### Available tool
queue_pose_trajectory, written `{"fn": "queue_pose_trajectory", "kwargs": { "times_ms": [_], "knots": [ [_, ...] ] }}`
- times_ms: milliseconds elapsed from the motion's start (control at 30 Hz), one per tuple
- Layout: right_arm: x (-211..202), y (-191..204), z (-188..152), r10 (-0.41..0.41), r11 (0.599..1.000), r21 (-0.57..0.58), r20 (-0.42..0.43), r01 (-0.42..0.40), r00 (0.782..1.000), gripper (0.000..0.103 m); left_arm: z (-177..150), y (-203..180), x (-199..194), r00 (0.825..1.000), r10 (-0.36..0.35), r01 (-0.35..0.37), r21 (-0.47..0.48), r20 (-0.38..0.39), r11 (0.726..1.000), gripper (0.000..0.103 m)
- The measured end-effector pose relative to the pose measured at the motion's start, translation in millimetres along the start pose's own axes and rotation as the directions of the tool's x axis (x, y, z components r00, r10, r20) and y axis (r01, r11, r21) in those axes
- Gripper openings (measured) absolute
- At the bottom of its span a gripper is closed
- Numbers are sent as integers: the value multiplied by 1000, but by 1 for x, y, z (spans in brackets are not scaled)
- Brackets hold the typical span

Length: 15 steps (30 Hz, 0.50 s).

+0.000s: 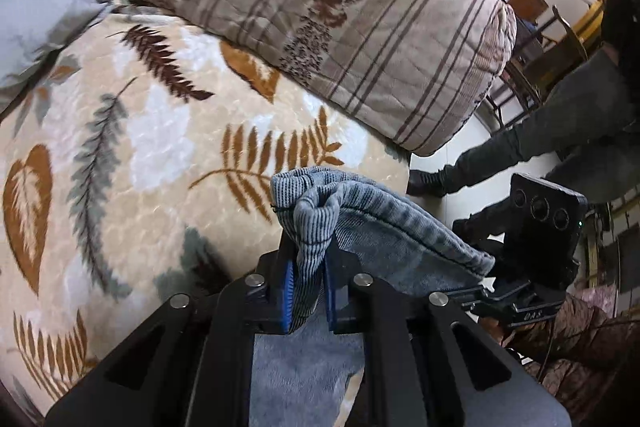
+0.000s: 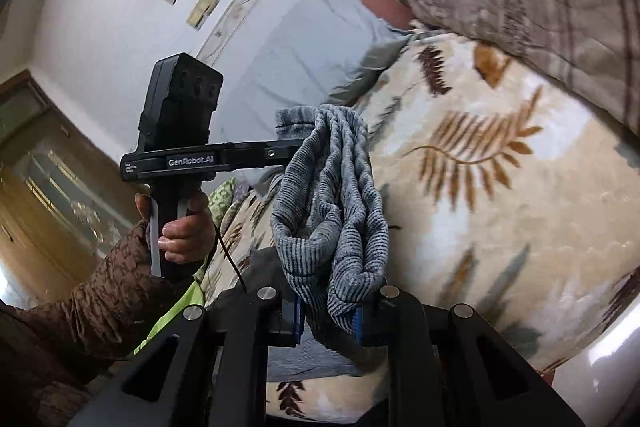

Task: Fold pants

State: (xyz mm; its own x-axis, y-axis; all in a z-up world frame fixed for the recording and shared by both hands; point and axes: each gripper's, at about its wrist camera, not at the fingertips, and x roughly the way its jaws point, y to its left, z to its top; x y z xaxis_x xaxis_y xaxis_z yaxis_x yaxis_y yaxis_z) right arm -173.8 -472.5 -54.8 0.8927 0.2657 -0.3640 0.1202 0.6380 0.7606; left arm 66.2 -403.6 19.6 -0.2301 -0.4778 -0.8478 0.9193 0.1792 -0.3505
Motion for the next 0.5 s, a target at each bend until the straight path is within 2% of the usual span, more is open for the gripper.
{"fn": "queue_pose_trajectory", "kwargs": {
  "times_ms": [267,500],
  "knots": [
    [28,44,-12,4,995,-96,-80,-12,997,17,-35,20,-34,998,39,-35,-77,50,996,9],
    [63,79,-28,-4,983,-184,-175,-28,985,17,-70,38,-53,995,71,-61,-144,67,988,9]
  ]
}}
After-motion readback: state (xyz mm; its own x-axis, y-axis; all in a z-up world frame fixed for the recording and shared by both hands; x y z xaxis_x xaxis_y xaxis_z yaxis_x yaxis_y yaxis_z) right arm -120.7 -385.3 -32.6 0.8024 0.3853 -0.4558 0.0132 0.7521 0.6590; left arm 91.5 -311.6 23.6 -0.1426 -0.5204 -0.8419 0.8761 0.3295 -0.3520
